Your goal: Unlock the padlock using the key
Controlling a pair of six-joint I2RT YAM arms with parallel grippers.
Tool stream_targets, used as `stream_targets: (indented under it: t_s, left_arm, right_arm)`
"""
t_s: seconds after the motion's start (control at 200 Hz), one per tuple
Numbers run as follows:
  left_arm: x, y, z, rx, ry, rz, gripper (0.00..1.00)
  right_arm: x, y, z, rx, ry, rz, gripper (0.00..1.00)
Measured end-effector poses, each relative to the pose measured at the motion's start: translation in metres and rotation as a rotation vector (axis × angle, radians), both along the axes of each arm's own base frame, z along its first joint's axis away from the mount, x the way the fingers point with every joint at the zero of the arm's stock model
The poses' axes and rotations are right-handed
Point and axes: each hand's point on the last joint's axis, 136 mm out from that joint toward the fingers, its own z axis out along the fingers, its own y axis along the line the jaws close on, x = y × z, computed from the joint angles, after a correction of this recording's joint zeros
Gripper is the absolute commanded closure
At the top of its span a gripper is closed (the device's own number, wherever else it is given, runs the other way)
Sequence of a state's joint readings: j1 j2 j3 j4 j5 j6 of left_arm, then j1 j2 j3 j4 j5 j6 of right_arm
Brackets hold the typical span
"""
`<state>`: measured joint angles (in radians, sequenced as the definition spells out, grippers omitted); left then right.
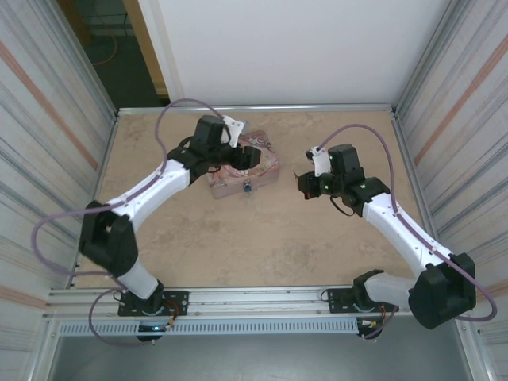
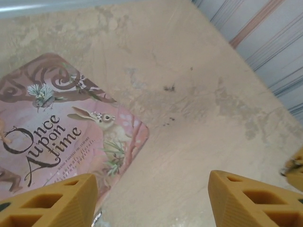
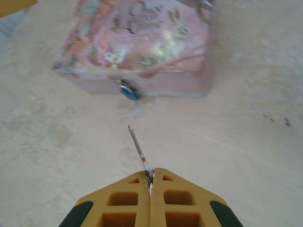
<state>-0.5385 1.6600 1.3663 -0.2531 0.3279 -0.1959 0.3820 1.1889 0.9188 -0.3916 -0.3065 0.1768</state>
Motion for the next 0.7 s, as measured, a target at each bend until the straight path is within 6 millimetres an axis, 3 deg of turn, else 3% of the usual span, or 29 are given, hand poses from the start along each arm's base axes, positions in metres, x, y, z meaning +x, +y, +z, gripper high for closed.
stream_targets:
  t_s: [0.296, 0.701]
  left_arm:
    - [0.028, -0.039, -0.048, 0.149, 0.103, -0.086, 0.37]
    - [0.044, -0.052, -0.091, 0.278, 0.187, -0.14, 0.37]
  right_arm:
    - [-0.001, -0.029, -0.026, -0.052, 0.086, -0.107, 1.0]
    - [-0.005, -0.033, -0.033, -0.066, 0.11, -0.114, 1.0]
